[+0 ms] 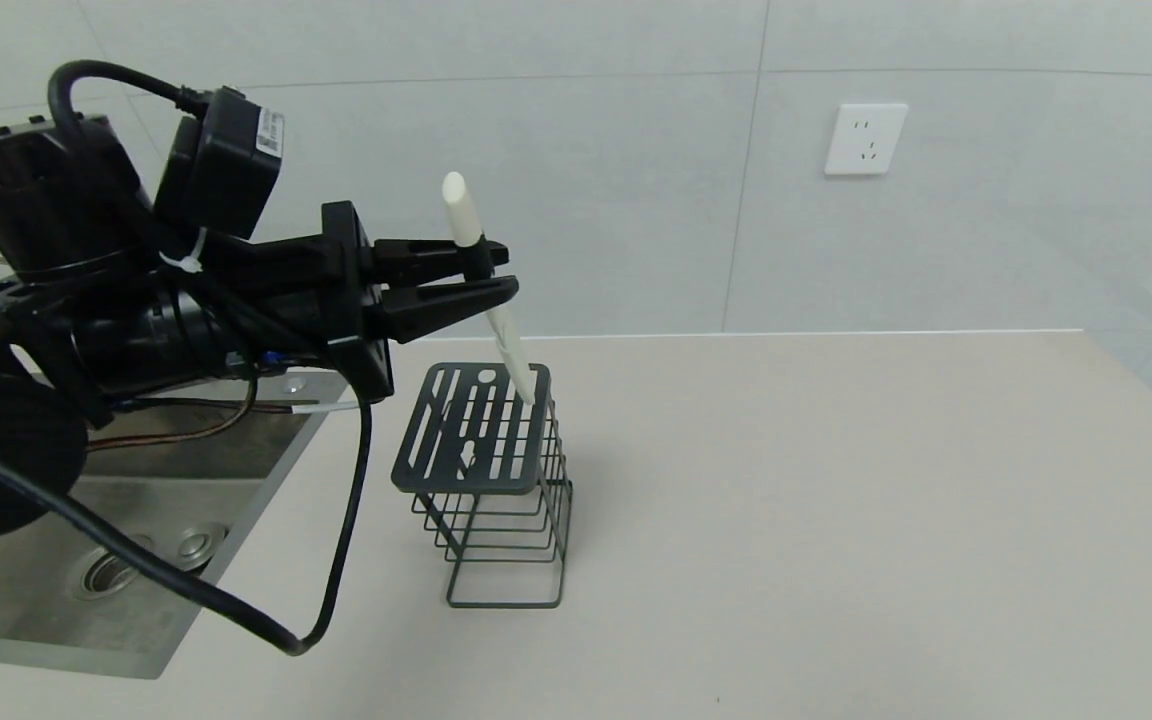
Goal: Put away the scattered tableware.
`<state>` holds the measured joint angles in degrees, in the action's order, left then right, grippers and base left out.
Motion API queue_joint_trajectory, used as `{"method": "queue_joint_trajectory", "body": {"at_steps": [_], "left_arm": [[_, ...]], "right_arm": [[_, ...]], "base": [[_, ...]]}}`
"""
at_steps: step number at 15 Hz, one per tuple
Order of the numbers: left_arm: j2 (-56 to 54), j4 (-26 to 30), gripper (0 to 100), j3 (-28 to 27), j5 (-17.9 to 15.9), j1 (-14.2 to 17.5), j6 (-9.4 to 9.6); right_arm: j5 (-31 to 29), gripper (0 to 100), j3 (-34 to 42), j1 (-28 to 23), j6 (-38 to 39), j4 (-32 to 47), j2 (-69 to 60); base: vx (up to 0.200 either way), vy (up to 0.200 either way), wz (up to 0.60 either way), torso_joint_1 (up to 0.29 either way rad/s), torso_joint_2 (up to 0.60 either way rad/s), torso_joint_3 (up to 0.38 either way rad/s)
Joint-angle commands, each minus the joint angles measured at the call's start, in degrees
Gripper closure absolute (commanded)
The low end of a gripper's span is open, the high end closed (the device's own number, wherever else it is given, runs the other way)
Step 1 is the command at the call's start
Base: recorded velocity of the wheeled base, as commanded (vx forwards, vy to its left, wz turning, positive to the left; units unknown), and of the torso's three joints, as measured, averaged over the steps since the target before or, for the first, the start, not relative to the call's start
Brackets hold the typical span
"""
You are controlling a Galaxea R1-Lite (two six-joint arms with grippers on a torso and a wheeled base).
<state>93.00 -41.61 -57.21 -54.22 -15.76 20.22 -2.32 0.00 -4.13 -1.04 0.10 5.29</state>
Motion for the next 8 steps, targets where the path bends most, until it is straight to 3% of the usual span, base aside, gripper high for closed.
{"method": "queue_joint_trajectory", "body": {"at_steps": [1, 5, 8], "left_arm": [[0.60, 0.03, 100, -0.09, 0.00, 0.73, 0.08], [0.51, 0.12, 100, -0.36, -0.62, 1.35, 0.78], [1.48, 0.12, 100, -3.52, -2.47, 1.35, 1.05]], "right_arm": [[-0.06, 100, 0.00, 0.00, -0.02, -0.01, 0.16], [-0.06, 100, 0.00, 0.00, -0.02, -0.01, 0.07], [-0.06, 100, 0.00, 0.00, -0.02, -0.01, 0.16]], "base": [[0.000, 0.000, 0.00, 0.000, 0.00, 0.000], [0.000, 0.000, 0.00, 0.000, 0.00, 0.000], [0.000, 0.000, 0.00, 0.000, 0.00, 0.000]]}}
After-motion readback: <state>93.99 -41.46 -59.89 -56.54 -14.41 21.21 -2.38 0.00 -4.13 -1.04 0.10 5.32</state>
